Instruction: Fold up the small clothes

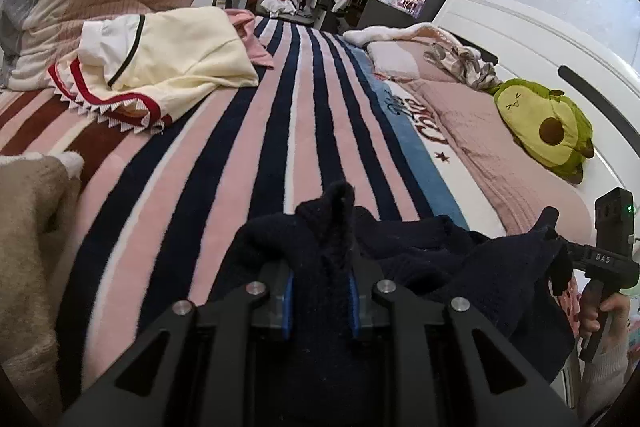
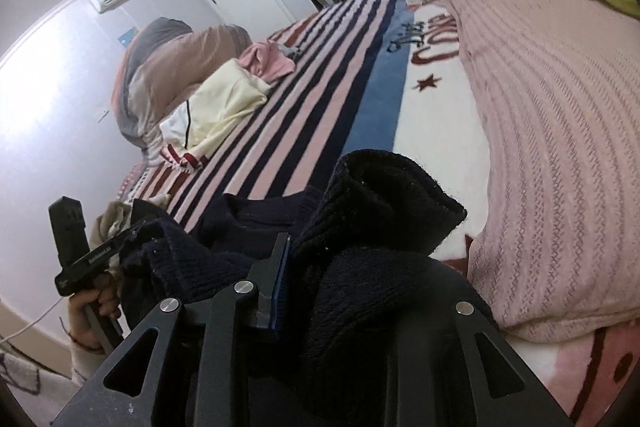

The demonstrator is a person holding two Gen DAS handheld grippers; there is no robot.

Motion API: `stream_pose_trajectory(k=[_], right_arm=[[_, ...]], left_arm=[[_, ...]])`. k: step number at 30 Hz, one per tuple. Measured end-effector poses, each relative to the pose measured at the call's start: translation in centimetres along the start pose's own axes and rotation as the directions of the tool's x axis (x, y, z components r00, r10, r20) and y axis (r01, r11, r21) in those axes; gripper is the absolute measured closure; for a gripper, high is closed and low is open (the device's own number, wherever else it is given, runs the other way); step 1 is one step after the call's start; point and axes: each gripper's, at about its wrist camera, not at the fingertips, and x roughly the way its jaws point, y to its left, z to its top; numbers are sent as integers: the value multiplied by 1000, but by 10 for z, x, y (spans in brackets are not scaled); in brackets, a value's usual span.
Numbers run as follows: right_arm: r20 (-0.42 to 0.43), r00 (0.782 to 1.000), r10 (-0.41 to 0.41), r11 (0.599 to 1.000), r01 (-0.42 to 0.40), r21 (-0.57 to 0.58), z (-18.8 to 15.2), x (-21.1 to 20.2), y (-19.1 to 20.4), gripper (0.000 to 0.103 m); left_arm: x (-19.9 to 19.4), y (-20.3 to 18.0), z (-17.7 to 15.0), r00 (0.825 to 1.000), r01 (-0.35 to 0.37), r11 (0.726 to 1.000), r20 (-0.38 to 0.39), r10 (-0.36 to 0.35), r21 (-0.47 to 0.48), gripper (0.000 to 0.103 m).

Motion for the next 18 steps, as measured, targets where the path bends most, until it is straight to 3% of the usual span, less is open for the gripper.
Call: stream_pose_trajectory(k=[3, 5, 7, 11, 13, 16, 18], right_arm=[[-11, 1000, 12, 1000, -12, 22, 2, 0, -2, 70], [5, 1000, 25, 999, -25, 36, 3, -4, -4, 53], [31, 999, 11, 999, -12, 38, 4, -9, -4, 43], [89, 994, -64, 998, 65, 0, 8, -28, 0, 41], [101, 993, -58, 998, 58, 2, 8, -34, 0, 41], [115, 992, -55, 998, 55, 3, 7, -43, 2, 41], [116, 992, -55, 998, 56, -3, 4, -45, 3, 41]], left_arm=[[2, 0, -1, 1000, -7, 1000, -11, 7, 1, 83], [1, 0, -1, 1000, -7, 1000, -11, 7, 0, 80], [-2, -1, -2, 1000, -10, 1000, -9, 10, 1, 77], [-9, -1, 0, 1000, 3, 1000, 4, -3, -12, 67], [-14, -2, 2, 1000, 8, 1000, 14, -8, -18, 63], [-28, -4, 6, 996, -47, 999, 81, 47, -3, 31], [-38, -3, 10, 992, -60, 998, 110, 60, 0, 31]])
